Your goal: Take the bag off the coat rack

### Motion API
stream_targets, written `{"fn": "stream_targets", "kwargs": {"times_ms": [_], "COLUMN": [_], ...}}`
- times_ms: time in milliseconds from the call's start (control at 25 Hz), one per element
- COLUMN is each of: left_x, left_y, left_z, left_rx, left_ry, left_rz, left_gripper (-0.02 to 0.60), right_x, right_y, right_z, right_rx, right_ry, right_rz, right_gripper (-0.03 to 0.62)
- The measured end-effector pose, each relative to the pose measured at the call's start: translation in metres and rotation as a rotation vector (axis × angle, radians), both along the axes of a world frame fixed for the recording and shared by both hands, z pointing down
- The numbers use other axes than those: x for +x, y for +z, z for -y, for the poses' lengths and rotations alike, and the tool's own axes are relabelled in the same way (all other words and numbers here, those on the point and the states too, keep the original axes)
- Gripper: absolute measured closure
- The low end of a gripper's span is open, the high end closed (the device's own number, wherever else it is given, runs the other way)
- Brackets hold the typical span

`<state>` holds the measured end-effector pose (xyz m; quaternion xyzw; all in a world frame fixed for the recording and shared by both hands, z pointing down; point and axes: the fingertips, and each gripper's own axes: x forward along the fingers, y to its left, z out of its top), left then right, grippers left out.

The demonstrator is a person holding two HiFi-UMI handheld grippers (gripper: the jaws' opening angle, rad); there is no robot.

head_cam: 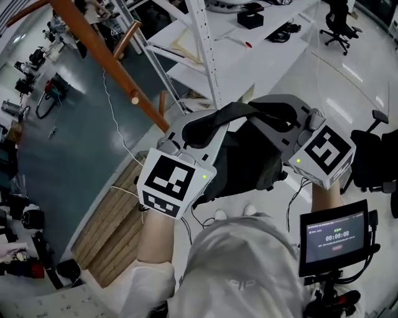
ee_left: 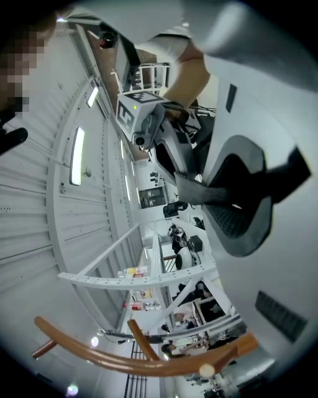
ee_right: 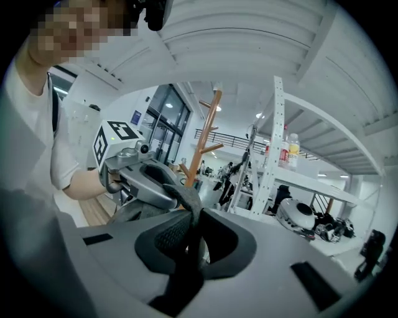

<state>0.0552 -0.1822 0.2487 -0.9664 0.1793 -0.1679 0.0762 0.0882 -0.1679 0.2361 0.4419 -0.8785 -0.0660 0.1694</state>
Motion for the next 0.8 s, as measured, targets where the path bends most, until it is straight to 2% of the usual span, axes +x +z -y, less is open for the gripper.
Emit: {"fn": "stream_targets", "kwargs": {"times_ms": [120, 320, 480, 800], "left_x": [0.028, 0.069, 0.095, 0.133], "left_y": [0.017, 0.048, 0.076, 0.131], "left_z": [-0.016, -0.032, -0.037, -0.074], "left_rx": [0.012, -0.058, -0.093, -0.167], "left_ry": [0.083, 0.215, 0.278, 0.425], "left_rz": [0.015, 0.02, 0.028, 0.095], "left_gripper": [0.534, 0.534, 0.534, 0.534], "right_x": [0.027, 0.066, 0.09, 0.126], "right_y": [0.017, 0.047, 0.075, 0.13], "right_z": [-0.019, -0.037, -0.042, -0.08], "right_rx": [-0.04, -0.061, -0.07, -0.175], "right_ry": [0.09, 0.194, 0.251, 0.416], "right_rz": [-0.001, -0.01, -0.015, -0.012], "right_gripper": [0.546, 0.546, 0.546, 0.546]}}
